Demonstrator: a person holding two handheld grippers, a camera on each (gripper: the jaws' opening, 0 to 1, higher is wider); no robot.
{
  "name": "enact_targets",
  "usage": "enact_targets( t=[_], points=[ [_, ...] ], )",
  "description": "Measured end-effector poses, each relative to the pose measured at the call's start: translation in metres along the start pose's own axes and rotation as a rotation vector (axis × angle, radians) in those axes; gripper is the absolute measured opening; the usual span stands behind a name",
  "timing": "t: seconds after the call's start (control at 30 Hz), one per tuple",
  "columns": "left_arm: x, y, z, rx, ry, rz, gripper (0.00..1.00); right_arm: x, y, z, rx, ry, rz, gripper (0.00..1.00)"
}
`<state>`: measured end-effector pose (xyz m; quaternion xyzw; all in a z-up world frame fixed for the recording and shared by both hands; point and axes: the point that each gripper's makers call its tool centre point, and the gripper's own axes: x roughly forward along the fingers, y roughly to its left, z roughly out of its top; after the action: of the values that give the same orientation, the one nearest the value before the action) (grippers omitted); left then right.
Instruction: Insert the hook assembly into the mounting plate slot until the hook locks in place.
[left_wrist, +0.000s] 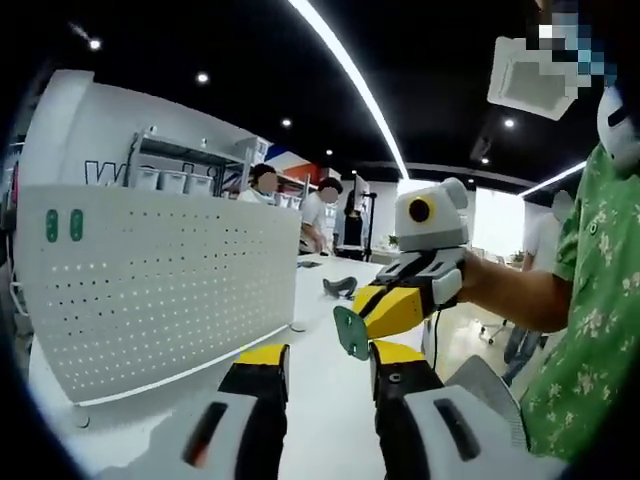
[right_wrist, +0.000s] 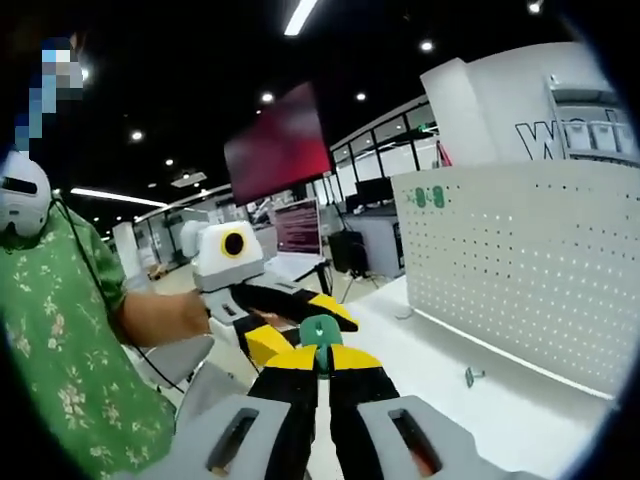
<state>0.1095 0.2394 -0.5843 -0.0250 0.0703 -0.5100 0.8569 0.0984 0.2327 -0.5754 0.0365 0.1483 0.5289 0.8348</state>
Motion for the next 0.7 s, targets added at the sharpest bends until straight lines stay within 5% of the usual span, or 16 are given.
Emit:
enact_targets(
  t=[0.27, 0.7],
  points=[
    [-0.011, 0.022, 0.008, 0.013, -0.029, 0.12, 0.36, 0.014, -0.005, 0.011, 0.008, -0.04, -0.051, 0.01],
    [-0.019, 0.039, 0.017, 0.035, -0.043, 0.2, 0.35, 0.029, -0.008, 0.025, -0.007, -0.089, -0.117, 0.01]
  ],
)
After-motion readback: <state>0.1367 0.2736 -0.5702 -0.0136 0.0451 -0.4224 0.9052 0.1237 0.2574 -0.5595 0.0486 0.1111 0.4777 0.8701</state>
